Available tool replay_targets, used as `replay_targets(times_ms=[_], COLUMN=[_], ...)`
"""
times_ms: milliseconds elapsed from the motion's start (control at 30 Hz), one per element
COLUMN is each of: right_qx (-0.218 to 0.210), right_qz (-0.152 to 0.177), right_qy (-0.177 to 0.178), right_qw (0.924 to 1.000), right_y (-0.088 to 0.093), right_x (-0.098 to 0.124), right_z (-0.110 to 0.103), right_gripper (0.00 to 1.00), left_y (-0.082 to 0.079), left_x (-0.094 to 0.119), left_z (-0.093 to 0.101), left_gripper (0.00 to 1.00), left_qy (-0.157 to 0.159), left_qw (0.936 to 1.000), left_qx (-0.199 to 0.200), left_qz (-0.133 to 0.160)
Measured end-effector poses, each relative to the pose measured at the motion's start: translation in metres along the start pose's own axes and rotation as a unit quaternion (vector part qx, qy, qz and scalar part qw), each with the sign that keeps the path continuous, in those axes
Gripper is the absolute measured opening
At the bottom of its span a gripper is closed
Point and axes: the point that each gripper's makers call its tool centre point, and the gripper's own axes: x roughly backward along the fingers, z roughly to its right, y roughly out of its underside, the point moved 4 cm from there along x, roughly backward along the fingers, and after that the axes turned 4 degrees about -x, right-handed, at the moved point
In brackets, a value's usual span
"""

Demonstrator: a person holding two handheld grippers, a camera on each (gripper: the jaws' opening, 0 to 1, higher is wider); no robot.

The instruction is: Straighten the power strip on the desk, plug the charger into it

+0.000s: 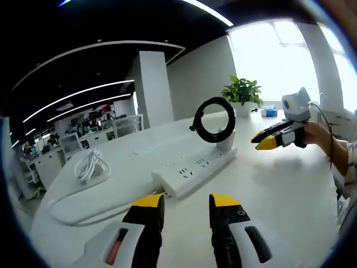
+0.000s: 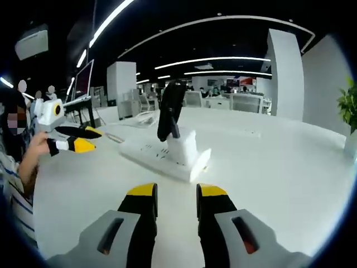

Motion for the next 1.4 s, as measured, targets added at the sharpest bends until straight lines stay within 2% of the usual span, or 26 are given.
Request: replay_targets(times_ms=[233, 367, 500, 567, 1033, 1267, 1400], right_qx=[0.016, 0.007, 0.024, 0.032, 0.028, 0.030, 0.024], right_qz=[-0.007, 0.000, -0.002, 0.016, 0.045, 0.055, 0.059], right_qy=[0.019, 0.023, 0.027, 0.039, 0.046, 0.052, 0.057], right_qw=[0.9997, 0.9997, 0.9993, 0.9986, 0.9975, 0.9967, 0.9964], right_y=[0.005, 0.005, 0.005, 0.002, 0.002, 0.004, 0.007], right_x=[0.015, 0.023, 0.035, 0.042, 0.079, 0.094, 0.103], right_z=[-0.010, -0.015, -0.026, -0.032, -0.062, -0.074, -0.078], right_gripper=[0.28, 0.28, 0.28, 0.28, 0.28, 0.29, 0.29], left_y=[-0.001, 0.002, 0.006, 0.006, 0.005, 0.005, 0.005], left_x=[0.021, 0.030, 0.038, 0.041, 0.075, 0.093, 0.098], left_z=[0.005, 0.007, 0.009, 0.012, 0.038, 0.044, 0.051], left_gripper=[0.32, 0.32, 0.32, 0.32, 0.33, 0.35, 0.36], left_qy=[-0.015, -0.025, -0.037, -0.045, -0.067, -0.092, -0.090], left_qw=[0.9999, 0.9996, 0.9988, 0.9983, 0.9974, 0.9956, 0.9959], left_qx=[-0.001, 0.013, 0.030, 0.036, 0.027, 0.015, 0.013], left_qz=[0.003, 0.005, -0.010, -0.010, 0.001, -0.001, 0.001])
